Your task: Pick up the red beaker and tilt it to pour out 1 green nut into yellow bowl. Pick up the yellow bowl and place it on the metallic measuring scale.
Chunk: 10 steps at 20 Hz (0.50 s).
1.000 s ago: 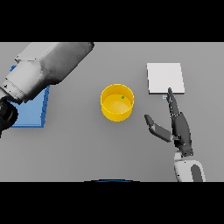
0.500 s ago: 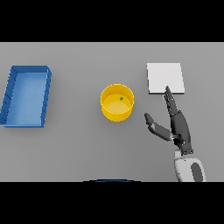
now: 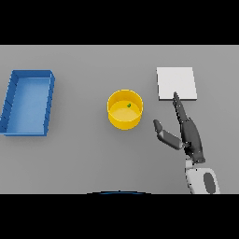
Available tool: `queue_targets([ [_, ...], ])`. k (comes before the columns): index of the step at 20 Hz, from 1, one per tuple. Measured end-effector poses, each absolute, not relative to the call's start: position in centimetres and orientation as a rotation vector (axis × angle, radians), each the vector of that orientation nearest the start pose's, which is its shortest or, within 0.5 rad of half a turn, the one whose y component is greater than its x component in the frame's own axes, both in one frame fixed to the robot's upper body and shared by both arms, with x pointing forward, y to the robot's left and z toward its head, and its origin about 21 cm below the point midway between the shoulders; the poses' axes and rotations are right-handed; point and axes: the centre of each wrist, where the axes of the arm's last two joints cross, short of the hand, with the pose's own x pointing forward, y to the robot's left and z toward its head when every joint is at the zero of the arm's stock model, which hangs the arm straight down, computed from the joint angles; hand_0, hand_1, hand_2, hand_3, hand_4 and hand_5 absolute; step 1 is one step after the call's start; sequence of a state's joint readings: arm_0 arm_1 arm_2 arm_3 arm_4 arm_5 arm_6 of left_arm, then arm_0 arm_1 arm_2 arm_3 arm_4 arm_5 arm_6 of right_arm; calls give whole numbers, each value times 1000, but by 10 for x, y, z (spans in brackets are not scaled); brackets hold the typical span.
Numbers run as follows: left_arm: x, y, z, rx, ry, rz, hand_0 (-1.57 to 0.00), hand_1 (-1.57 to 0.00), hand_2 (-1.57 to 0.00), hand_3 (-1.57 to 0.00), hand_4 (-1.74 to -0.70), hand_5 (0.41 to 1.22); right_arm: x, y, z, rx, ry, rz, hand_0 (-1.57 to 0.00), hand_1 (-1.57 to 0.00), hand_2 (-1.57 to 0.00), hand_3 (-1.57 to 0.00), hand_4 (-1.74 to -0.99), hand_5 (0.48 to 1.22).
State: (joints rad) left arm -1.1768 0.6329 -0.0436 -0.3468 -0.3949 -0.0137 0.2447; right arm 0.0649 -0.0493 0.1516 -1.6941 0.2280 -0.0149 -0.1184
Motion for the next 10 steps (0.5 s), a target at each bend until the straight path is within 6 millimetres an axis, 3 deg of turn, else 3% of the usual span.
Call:
queue_targets([
  [6, 421, 364, 127, 797, -1152, -324, -1571, -1571, -1571, -1570, -1741, 1221, 229, -211, 11, -110, -1762, 319, 1, 1, 1, 1, -1166, 676],
  [10, 392, 360, 98, 757, -1117, -275, -1571, -1571, -1571, -1571, -1741, 1050, 229, -211, 9, -109, -1762, 320, 1, 1, 1, 1, -1167, 675],
])
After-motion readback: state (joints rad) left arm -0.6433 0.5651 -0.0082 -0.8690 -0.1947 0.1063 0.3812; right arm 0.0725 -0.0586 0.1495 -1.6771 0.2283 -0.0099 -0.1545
